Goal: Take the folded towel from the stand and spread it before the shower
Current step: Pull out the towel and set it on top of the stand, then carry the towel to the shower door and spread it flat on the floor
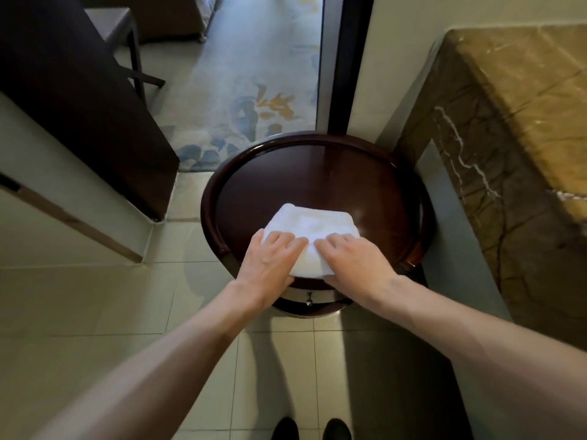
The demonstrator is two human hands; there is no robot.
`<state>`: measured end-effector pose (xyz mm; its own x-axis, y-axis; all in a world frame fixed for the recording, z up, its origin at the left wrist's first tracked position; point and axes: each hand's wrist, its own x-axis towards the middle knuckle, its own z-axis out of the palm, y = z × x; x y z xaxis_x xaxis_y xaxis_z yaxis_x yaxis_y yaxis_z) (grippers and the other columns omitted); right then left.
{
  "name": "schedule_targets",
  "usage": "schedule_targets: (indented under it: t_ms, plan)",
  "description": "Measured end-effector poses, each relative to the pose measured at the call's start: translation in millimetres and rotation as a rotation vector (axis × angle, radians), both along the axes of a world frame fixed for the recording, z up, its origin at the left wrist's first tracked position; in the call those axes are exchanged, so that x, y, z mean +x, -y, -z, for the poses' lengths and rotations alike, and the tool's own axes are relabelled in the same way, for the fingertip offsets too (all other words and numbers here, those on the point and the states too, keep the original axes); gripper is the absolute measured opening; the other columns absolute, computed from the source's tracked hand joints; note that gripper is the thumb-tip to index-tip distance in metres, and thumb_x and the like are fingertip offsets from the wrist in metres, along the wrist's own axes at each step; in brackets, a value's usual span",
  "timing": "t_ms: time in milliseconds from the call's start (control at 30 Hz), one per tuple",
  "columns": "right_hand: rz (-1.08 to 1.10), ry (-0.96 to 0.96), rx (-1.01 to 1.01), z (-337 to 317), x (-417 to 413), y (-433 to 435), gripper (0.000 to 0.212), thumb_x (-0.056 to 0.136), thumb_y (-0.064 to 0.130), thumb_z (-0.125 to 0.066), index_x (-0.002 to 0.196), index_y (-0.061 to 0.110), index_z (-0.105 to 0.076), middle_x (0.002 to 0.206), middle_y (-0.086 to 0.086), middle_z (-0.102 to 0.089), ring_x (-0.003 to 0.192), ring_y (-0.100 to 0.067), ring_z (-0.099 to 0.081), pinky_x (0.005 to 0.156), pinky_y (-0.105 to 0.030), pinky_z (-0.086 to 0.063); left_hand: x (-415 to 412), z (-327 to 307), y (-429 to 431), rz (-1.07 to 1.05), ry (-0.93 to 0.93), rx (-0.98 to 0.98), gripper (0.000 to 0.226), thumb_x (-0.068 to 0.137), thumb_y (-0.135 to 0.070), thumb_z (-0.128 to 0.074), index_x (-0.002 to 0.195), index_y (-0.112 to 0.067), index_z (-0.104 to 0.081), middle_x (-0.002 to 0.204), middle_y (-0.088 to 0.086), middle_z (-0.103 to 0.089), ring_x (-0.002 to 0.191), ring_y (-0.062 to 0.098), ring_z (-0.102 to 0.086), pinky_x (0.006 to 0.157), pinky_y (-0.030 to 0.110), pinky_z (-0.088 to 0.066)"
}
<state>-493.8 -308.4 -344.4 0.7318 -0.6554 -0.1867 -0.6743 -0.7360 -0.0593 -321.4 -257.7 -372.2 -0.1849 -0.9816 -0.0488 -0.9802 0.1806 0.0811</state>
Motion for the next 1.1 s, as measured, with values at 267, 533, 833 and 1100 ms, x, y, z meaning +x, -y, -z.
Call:
schedule_targets:
  t_ms: [267, 533, 833, 1100]
  plan:
    - [0.011, 0.054, -0.022, -89, 11, 6, 0.044, 0.081, 0.027, -0.061, 0.121, 0.017, -0.047, 0.109, -0.004, -0.051, 0.095, -0.023, -0.05, 0.079, -0.036, -0.047, 12, -89, -3, -0.108, -0.064, -0.091, 0.053, 0.066, -0.025, -0.072, 0.117, -0.023, -0.056, 0.108, -0.001, -0.062, 0.099, 0.024, -0.054, 0.087, 0.037, -0.037]
    - [0.022, 0.184, 0.017, -190, 25, -6, 0.043, 0.076, 0.026, -0.065, 0.117, 0.019, -0.053, 0.102, -0.003, -0.051, 0.091, -0.022, -0.049, 0.074, -0.034, -0.047, 26, -197, -25, -0.199, -0.09, -0.084, 0.048, 0.067, -0.031, -0.067, 0.114, -0.027, -0.057, 0.103, -0.005, -0.062, 0.097, 0.02, -0.055, 0.085, 0.037, -0.038]
    - [0.009, 0.297, -0.073, -295, 39, -29, 0.046, 0.073, 0.026, -0.07, 0.116, 0.022, -0.055, 0.102, -0.002, -0.056, 0.091, -0.021, -0.051, 0.074, -0.033, -0.047, 40, -307, -56, -0.252, -0.141, -0.213, 0.05, 0.064, -0.028, -0.072, 0.113, -0.026, -0.06, 0.105, -0.003, -0.065, 0.099, 0.021, -0.058, 0.089, 0.039, -0.038]
    - [0.007, 0.425, -0.124, -329, 63, -57, 0.046, 0.072, 0.026, -0.07, 0.117, 0.024, -0.057, 0.102, 0.001, -0.06, 0.091, -0.019, -0.053, 0.076, -0.03, -0.043, 71, -356, -91, -0.28, -0.108, -0.211, 0.056, 0.064, -0.034, -0.065, 0.119, -0.034, -0.057, 0.103, -0.01, -0.064, 0.093, 0.017, -0.057, 0.085, 0.035, -0.038]
